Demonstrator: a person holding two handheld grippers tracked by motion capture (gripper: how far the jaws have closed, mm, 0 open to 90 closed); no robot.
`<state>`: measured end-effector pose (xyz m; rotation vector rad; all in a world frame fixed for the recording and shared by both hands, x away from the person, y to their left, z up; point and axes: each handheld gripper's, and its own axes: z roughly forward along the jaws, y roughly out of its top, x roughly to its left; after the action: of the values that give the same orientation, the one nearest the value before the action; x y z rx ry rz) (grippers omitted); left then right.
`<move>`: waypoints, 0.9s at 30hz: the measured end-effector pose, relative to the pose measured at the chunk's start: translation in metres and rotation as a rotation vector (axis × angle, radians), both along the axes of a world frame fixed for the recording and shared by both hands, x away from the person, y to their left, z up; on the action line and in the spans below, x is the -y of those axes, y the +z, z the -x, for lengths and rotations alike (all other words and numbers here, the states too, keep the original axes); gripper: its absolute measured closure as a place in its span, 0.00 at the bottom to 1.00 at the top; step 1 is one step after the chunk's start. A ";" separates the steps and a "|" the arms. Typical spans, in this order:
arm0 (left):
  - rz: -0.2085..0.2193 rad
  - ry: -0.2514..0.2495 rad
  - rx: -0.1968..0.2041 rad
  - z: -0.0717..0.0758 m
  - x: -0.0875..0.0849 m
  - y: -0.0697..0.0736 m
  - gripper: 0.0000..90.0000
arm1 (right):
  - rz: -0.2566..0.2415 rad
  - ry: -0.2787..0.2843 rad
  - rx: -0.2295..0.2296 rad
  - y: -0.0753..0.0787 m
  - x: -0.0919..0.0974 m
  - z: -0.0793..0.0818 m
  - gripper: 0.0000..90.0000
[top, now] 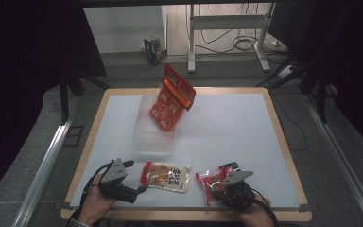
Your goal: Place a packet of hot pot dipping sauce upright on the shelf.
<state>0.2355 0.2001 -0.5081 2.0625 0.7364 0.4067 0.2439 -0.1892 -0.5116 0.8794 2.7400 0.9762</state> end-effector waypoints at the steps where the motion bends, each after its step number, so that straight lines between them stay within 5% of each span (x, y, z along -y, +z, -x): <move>1: 0.001 -0.003 0.000 0.000 0.001 0.000 0.03 | 0.006 0.002 0.007 0.000 -0.002 -0.001 0.99; 6: 0.051 -0.019 -0.019 -0.001 0.008 0.003 0.04 | -0.011 -0.006 -0.011 0.001 0.000 -0.001 0.99; 13: 0.099 -0.089 -0.032 -0.007 0.031 0.007 0.17 | -0.050 -0.015 0.013 0.011 0.010 0.000 0.91; 27: 0.107 -0.230 -0.041 -0.017 0.090 0.008 0.50 | -0.027 -0.134 0.137 0.026 0.047 -0.008 0.53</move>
<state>0.2524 0.1100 -0.4998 2.0309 0.5247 0.1919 0.2520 -0.2357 -0.4860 0.9485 2.5252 1.0102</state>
